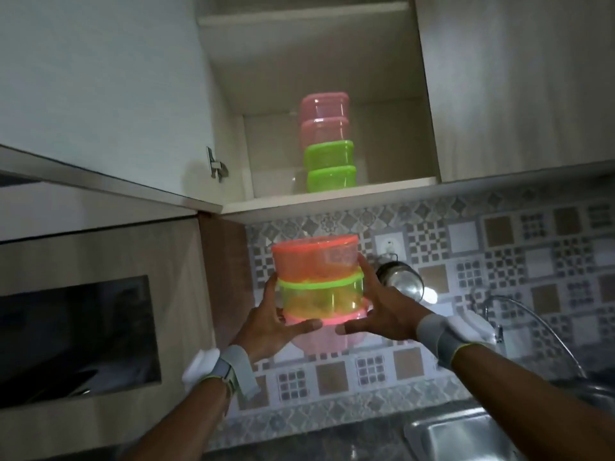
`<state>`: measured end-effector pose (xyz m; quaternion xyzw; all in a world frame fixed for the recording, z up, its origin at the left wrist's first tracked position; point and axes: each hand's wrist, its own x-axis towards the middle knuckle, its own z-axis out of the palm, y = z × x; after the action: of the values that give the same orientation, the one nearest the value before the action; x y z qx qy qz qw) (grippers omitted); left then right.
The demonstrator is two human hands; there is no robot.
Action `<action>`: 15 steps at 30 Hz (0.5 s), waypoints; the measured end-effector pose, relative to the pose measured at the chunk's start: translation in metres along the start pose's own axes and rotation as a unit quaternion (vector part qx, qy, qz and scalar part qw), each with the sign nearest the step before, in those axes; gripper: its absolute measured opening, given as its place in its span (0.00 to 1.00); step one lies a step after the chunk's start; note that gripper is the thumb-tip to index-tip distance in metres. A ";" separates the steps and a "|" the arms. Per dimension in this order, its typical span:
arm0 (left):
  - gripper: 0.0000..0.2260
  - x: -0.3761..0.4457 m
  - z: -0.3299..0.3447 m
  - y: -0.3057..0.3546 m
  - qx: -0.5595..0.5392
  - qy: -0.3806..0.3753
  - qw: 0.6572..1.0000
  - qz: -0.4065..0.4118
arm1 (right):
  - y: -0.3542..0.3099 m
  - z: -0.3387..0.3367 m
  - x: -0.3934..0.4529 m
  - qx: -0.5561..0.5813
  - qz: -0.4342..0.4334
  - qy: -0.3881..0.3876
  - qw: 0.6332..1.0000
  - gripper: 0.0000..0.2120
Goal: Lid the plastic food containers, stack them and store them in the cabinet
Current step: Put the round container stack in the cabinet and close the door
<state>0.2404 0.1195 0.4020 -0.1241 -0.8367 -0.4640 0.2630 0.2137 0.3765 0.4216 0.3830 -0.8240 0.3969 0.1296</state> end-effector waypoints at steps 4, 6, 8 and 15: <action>0.55 0.014 -0.020 0.067 -0.021 0.012 0.999 0.043 | -0.038 -0.044 0.020 -0.059 -0.012 0.017 0.998 0.64; 0.52 0.018 -0.035 0.098 0.006 0.002 0.998 0.058 | -0.057 -0.065 0.026 -0.047 -0.036 0.009 0.998 0.62; 0.55 0.023 -0.050 0.121 0.037 0.004 0.997 0.065 | -0.077 -0.082 0.033 -0.053 -0.051 0.005 0.997 0.62; 0.55 0.040 -0.092 0.185 0.146 0.081 0.984 0.056 | -0.139 -0.132 0.048 -0.018 -0.029 -0.014 0.999 0.66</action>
<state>0.3202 0.1406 0.5953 -0.0933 -0.8630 -0.3300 0.3710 0.2713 0.3959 0.6099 0.4100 -0.8210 0.3729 0.1367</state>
